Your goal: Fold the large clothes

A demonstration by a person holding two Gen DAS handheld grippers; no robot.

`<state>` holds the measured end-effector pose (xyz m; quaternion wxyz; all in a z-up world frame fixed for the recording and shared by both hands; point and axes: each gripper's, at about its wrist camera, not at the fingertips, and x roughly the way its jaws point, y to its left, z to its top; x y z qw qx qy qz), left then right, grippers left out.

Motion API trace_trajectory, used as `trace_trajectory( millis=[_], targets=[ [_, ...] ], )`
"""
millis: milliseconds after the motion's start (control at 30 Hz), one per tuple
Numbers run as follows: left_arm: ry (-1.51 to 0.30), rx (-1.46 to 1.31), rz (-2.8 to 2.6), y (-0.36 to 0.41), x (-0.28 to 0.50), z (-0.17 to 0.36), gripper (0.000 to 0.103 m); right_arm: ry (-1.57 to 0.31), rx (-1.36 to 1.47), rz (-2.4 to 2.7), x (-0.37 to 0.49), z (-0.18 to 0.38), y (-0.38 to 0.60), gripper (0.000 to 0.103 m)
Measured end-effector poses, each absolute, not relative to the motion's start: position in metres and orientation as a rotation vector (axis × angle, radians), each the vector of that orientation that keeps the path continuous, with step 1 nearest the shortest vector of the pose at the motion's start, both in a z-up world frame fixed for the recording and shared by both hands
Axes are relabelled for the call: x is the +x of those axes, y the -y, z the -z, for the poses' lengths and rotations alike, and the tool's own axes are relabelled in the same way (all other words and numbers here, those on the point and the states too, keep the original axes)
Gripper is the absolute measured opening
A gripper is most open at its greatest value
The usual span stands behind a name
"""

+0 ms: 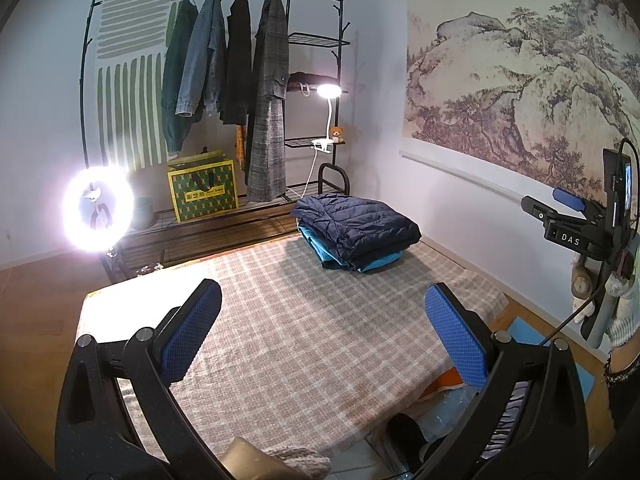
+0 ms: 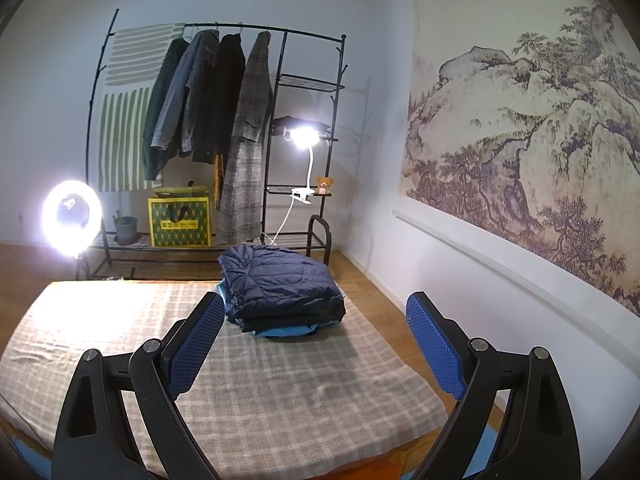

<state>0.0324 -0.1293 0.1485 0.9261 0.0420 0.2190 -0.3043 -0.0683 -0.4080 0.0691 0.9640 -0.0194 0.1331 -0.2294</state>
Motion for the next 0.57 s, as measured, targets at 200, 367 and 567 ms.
trace_trajectory(
  millis=[200, 367, 567],
  targets=[
    [-0.448, 0.085, 0.623, 0.1298, 0.0321, -0.1489, 0.103, -0.272, -0.044, 0.462, -0.0683, -0.0684, 0.4089, 0.092],
    [-0.438, 0.095, 0.627, 0.1270, 0.0342, -0.1467, 0.103, -0.274, -0.044, 0.460, -0.0680, -0.0670, 0.4109, 0.092],
    [-0.412, 0.114, 0.613, 0.1270, 0.0292, -0.1399, 0.103, -0.280, -0.038, 0.455, -0.0660, -0.0646, 0.4176, 0.092]
  ],
)
